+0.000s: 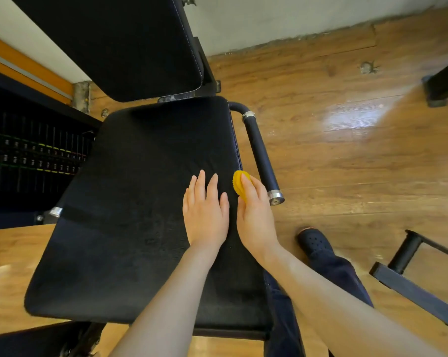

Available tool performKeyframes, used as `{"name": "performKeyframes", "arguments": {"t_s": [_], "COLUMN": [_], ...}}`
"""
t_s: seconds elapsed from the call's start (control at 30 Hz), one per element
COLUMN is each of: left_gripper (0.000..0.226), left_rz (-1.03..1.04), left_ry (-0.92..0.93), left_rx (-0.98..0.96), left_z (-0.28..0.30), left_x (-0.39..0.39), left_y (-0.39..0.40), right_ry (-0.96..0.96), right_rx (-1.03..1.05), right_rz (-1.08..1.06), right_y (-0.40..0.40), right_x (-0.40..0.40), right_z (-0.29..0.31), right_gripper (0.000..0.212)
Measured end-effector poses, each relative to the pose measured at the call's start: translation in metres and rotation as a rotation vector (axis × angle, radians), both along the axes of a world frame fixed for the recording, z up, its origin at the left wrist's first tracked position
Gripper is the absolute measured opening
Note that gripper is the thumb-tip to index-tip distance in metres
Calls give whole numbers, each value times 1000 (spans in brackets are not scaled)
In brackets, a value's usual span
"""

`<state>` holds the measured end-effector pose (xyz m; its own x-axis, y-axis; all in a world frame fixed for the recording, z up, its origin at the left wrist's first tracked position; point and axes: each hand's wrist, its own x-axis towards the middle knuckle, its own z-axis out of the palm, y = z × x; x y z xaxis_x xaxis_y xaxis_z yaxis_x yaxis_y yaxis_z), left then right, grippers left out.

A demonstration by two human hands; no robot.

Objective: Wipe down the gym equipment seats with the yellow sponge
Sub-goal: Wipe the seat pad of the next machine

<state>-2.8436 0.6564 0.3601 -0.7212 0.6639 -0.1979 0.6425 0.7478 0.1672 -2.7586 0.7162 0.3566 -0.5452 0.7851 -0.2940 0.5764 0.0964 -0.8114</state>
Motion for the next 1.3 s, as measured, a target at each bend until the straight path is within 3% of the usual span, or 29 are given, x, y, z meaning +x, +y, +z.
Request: {"name": "performKeyframes", "arguments": {"t_s": [0.27, 0.5, 0.77, 1.3], "left_gripper": [47, 43, 46, 48], "left_rz": [1, 13, -32, -38], "left_ry": [-103, -49, -25, -39], "left_rx": [-27, 46, 16, -18], "left_z": [11, 14, 12, 16], "left_x": [2, 31, 34, 37], "left_y": [-9, -41, -44, -43], "right_ry": [86, 85, 98, 163], "right_rx": [-75, -165, -179, -277], "right_rz": [-68, -156, -145, -94], "right_y": [-5, -32, -20, -68], "right_x": [4, 35, 24, 96], "right_z": [8, 13, 7, 19], "right_gripper": [52, 50, 47, 45]}}
